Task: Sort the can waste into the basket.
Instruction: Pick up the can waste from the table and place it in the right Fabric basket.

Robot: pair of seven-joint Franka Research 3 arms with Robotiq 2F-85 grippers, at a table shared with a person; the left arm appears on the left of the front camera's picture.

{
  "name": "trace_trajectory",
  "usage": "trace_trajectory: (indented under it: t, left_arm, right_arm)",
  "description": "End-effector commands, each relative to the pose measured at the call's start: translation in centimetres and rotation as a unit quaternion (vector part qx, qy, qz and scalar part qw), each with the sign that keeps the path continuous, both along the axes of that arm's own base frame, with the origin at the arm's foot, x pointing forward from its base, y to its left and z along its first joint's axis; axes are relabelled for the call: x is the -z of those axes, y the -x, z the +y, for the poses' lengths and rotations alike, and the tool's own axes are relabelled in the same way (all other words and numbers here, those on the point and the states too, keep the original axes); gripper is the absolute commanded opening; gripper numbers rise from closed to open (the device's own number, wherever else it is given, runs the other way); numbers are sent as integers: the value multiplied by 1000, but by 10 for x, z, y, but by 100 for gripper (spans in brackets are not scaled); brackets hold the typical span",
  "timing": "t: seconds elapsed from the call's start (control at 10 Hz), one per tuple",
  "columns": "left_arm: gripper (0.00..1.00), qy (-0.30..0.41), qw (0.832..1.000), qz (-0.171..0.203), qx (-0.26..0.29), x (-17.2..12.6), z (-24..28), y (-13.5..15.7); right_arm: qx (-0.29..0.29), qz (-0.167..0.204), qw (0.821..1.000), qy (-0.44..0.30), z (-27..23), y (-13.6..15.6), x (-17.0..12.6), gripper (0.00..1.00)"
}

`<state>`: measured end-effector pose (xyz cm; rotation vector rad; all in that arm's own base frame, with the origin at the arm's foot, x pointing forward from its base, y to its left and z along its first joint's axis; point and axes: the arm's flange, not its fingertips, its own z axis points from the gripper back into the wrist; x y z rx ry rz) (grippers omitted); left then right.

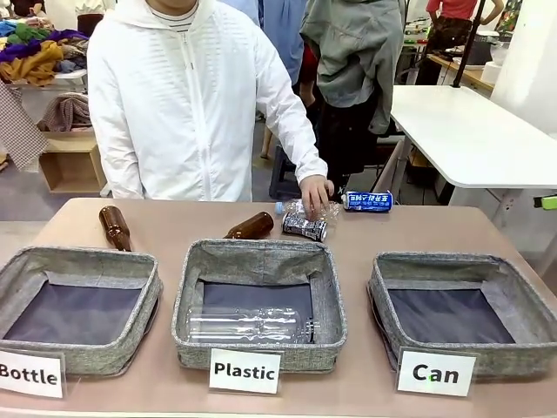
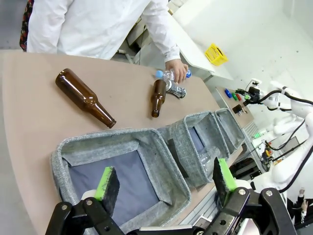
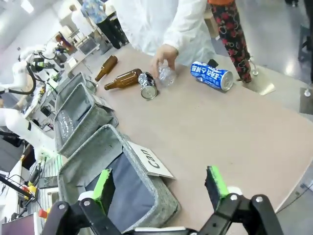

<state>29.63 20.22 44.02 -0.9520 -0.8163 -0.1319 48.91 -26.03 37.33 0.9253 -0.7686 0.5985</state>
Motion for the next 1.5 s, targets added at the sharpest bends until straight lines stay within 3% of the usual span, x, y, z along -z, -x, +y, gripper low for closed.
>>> trace_trajectory:
  t: [0.0, 0.3, 0.5, 0.8, 1.1, 1.4]
  left_arm:
    - [100, 4, 1000, -16, 1, 1, 0, 0]
    - [100, 4, 1000, -16, 1, 1, 0, 0]
    - [100, 4, 1000, -16, 1, 1, 0, 0]
    - [100, 4, 1000, -16, 1, 1, 0, 0]
    - [100, 4, 1000, -16, 1, 1, 0, 0]
    - [100, 4, 1000, -16, 1, 1, 0, 0]
  right_arm:
    - [-14, -20, 1000, 11, 9, -6, -9, 100]
    - [-44, -24, 996, 71, 27, -38, -31, 100]
    - [-71, -14, 984, 164, 73, -85, -58, 100]
    - [-176, -42, 938, 294, 152, -159, -91, 100]
    - [-287, -76, 875, 384, 229, -213, -98, 100]
    - [-274, -125, 882, 363, 200, -191, -112, 100]
